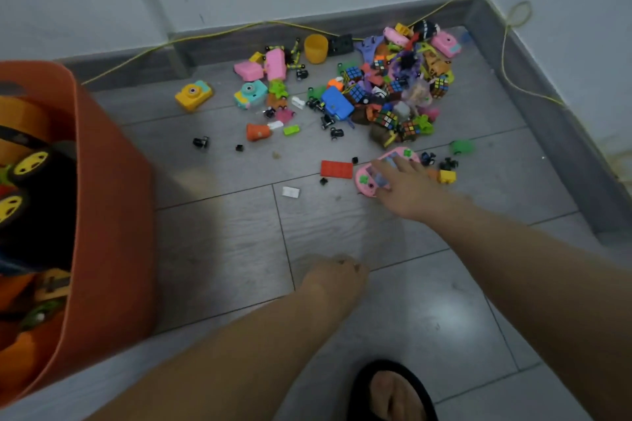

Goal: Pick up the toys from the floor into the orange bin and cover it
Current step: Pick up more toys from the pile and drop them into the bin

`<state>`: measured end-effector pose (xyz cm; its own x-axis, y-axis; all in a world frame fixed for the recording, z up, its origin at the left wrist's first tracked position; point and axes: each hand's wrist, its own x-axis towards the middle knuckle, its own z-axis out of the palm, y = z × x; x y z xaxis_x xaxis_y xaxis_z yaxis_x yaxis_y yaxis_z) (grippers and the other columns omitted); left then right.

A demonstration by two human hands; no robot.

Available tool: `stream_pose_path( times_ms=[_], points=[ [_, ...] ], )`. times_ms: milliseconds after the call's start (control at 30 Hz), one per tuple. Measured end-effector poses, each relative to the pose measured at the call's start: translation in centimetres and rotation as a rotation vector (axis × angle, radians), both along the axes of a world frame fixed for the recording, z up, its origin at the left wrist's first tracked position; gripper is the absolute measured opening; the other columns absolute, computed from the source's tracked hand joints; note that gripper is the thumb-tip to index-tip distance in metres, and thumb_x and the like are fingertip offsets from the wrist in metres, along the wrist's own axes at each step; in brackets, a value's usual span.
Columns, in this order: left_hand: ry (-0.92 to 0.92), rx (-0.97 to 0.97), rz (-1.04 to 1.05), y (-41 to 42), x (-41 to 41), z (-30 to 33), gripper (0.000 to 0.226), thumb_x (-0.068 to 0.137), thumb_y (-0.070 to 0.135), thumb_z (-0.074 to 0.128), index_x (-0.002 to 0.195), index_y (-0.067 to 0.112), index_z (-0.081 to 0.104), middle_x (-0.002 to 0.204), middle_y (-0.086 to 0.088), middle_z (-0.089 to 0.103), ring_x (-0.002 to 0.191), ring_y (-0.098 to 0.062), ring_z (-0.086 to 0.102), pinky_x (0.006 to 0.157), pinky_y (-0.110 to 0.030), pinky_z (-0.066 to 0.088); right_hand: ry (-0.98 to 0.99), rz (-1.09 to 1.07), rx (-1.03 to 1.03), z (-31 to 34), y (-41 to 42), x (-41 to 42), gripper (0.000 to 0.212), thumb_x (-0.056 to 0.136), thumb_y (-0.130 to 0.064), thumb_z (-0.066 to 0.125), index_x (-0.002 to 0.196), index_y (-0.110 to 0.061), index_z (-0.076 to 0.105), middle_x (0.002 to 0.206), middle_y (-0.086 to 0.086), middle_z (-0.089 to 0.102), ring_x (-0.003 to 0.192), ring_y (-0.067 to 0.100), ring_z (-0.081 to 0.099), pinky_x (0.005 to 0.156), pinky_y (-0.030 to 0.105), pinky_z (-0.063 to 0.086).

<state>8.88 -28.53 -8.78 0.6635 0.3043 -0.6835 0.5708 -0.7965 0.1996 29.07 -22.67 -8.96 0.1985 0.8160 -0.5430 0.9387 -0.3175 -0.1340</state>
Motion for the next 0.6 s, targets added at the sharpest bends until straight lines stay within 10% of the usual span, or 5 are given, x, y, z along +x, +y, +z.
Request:
stream_pose_path(
  times_ms=[167,333,600],
  points=[
    [-0.042,0.078,-0.084,1.3,0.2,-0.1,0.043,0.099,0.008,0.044,0.140,0.000,0.034,0.136,-0.020,0.046,0.115,-0.035,0.055,0.088,-0.044,0.047,-0.028,0.091,0.030,-0.1,0.3,-0.4,0.073,0.097,-0.033,0.049,0.157,-0.031,0.008,0.164,0.009,0.010,0.148,0.040,0.012,0.116,0.055,0.026],
    [-0.248,0.122,0.338,5.6,1.0,-0.7,0.036,0.096,0.019,0.046,0.129,0.006,0.039,0.125,-0.015,0.054,0.103,-0.032,0.059,0.074,-0.033,0.044,0.090,-0.096,0.330,0.0,0.7,0.5,0.065,0.092,-0.021,0.053,0.152,-0.023,0.029,0.145,0.013,0.040,0.124,0.037,0.048,0.085,0.039,0.045],
    [-0.226,0.241,0.732,13.3,2.1,-0.1,0.047,0.096,0.015,0.045,0.139,0.011,0.026,0.110,-0.021,0.058,0.093,-0.036,0.060,0.070,-0.042,0.047,0.070,-0.568,0.094,-2.2,0.3,7.7,0.065,0.089,-0.062,0.027,0.151,-0.040,0.023,0.164,0.010,0.008,0.149,0.038,0.007,0.117,0.057,0.017]
  ],
)
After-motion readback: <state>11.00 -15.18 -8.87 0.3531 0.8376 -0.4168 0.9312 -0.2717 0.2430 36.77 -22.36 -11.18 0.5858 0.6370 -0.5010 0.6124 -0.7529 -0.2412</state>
